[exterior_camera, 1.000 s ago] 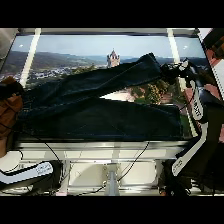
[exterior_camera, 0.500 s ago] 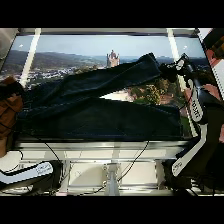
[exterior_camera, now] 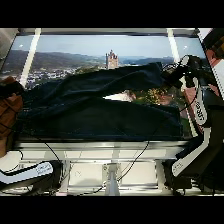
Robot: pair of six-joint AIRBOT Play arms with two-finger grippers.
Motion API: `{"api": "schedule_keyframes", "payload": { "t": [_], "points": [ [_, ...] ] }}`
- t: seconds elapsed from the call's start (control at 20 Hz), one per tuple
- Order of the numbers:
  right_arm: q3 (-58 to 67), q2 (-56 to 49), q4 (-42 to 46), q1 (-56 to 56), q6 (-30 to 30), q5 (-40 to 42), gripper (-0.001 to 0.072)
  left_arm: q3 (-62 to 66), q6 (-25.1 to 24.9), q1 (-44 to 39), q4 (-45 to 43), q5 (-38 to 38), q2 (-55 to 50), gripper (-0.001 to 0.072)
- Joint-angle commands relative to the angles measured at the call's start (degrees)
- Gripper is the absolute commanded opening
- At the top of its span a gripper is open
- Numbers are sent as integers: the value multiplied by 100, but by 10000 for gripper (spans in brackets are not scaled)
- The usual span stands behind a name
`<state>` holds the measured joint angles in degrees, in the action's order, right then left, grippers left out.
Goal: Fold the clothes and pants, and hang the long-sleeved shirts on hangers.
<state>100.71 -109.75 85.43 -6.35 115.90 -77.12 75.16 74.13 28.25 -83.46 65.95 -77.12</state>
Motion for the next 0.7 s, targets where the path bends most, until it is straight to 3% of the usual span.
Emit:
{"api": "schedule_keyframes", "payload": {
  "t": [0.0,0.35,0.65],
  "points": [
    [0,48,179,157,-170,-1357,19,4,-2,4,-2,-33,-4,628],
    [-7,310,966,284,-863,-2149,19,2,0,2,37,-286,-66,628],
    [-4,732,1078,282,-1191,-2041,19,4,-4,20,1156,-382,-848,628]
  ]
}}
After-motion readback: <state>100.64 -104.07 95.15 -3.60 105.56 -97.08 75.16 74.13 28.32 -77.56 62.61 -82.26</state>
